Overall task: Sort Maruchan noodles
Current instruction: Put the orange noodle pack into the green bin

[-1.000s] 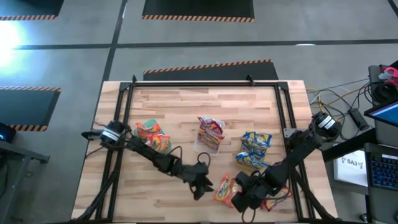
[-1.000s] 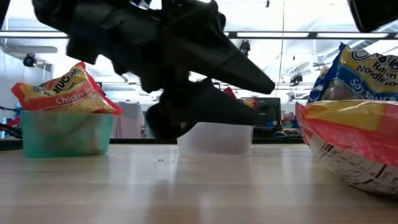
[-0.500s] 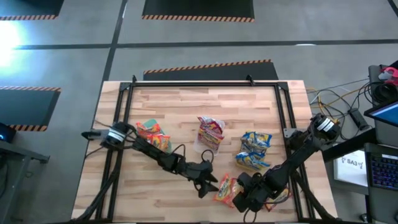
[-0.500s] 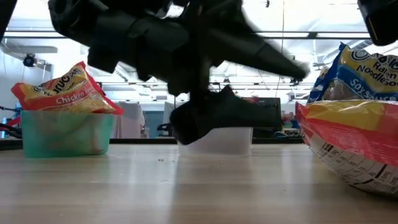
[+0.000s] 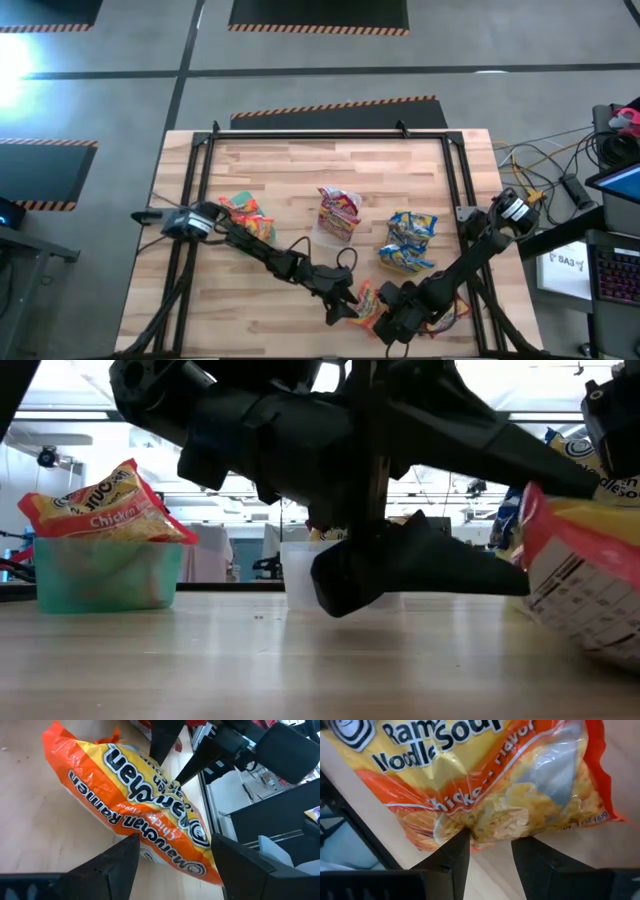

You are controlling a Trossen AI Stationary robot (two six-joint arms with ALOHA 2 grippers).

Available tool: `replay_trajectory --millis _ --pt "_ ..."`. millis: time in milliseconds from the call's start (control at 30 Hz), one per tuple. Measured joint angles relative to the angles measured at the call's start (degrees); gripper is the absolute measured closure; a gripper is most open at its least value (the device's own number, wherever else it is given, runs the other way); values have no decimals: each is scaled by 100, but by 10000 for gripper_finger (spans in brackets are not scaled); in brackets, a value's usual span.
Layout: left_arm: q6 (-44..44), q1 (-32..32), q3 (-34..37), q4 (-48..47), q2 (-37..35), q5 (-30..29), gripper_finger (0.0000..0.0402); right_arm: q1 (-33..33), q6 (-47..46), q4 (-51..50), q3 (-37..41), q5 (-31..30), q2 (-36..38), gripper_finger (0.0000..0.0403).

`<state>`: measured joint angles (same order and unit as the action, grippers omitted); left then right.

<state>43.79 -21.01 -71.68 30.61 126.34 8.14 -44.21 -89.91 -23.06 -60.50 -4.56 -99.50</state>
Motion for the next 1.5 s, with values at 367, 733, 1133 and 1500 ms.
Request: replay_trajectory --millis 367,733,1133,1500 --pt "194 86 17 -40 -4 7 172 235 622 30 -8 -272 -15 271" --pt "175 98 20 -118 -4 4 173 496 1307 273 -8 -318 -17 271" --pt "167 157 20 -434 -4 33 283 516 1502 331 -12 -64 -4 271" --pt "44 195 54 -528 -65 460 397 509 1729 239 -17 611 468 271"
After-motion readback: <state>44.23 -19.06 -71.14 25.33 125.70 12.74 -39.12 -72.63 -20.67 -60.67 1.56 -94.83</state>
